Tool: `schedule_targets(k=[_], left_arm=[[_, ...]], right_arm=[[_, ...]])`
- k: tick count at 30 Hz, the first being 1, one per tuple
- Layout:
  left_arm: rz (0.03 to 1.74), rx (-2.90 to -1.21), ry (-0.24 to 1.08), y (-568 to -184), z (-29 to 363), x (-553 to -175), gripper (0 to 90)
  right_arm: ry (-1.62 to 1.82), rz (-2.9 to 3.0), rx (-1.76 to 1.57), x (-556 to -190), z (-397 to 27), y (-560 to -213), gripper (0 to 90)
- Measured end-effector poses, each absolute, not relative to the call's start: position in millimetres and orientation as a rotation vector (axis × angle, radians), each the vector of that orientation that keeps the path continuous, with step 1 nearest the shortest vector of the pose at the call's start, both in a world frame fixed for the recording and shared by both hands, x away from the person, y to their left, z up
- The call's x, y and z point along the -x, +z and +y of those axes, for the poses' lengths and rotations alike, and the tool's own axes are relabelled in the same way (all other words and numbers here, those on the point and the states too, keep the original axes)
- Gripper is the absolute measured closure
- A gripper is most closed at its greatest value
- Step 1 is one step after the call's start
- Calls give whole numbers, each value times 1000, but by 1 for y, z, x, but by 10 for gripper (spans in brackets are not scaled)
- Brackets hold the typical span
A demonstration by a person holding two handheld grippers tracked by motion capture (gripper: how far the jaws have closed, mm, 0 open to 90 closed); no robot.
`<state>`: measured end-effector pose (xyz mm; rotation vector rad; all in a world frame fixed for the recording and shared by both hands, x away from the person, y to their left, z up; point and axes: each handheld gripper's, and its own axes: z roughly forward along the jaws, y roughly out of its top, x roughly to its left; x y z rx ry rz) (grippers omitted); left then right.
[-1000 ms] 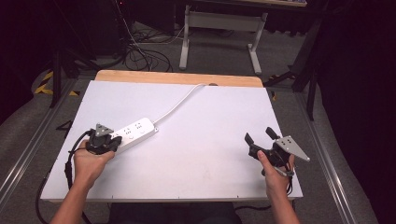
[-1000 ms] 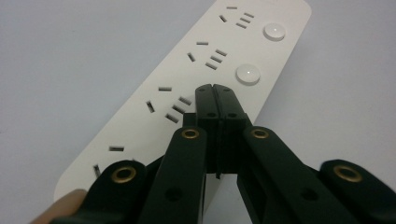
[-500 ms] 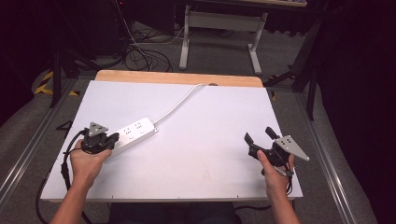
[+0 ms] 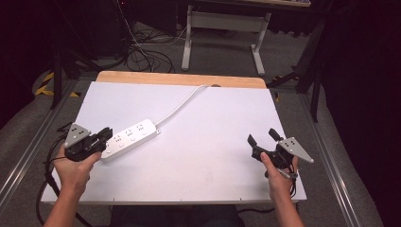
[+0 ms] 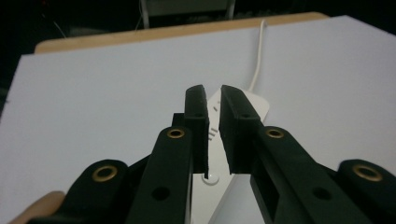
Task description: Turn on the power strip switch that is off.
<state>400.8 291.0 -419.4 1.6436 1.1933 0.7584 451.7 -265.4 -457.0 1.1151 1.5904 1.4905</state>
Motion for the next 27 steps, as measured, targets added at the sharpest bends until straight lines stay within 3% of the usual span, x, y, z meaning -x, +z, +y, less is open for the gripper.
schedule_targets(k=[4,14,27], left_arm=[[1209,-1575,769,-415,297,-395,708],[1223,-1533,794,-412,297,-392,600],[1238,-1505,808,-411,301,-390,590]], right_arm=[[1493,1588,-1116,-452,-266,-457,107],[1494,1594,-1113,-453,-264,-457,108],[1492,1597,-1113,-453,-264,-457,108]])
